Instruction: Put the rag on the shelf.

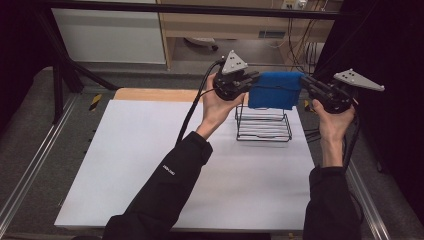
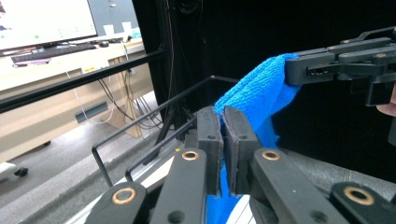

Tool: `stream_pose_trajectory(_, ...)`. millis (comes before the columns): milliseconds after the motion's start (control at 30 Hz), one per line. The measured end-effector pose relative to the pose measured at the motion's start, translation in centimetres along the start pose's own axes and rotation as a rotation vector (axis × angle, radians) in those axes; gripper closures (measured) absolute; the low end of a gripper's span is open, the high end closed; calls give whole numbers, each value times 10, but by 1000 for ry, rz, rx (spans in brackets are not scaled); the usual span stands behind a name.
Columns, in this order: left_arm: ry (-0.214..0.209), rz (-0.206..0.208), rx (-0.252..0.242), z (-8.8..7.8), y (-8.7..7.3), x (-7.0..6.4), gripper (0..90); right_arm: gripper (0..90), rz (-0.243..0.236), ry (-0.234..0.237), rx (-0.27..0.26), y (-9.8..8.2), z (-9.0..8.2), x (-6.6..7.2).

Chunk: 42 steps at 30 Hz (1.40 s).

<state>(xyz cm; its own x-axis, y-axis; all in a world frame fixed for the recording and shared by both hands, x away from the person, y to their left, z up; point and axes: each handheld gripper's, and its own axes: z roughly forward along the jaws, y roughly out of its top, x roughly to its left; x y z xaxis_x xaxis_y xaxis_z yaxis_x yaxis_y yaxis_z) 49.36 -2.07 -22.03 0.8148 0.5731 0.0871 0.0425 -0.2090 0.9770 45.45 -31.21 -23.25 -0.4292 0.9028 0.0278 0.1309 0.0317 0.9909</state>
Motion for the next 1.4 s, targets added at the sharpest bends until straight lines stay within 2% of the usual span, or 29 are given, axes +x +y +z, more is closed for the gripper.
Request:
stream_pose_trajectory(533, -45, -61, 58, -5, -19, -9, 847, 792, 8, 52, 50, -12, -7, -2)
stream_pose_trajectory(800, -47, -83, 92, -2, -30, -11, 850, 751, -27, 66, 83, -17, -10, -1)
stream_pose_trajectory(1033, -37, -67, 122, 1, -33, -12, 856, 665, -51, 66, 92, -17, -14, 3)
stream_pose_trajectory(1300, -19, -23, 154, 5, -36, -14, 862, 531, -47, 86, 60, -13, -19, 9)
stream_pose_trajectory(1400, -20, -7, 167, 6, -38, -15, 862, 535, -42, 94, 52, -10, -18, 11)
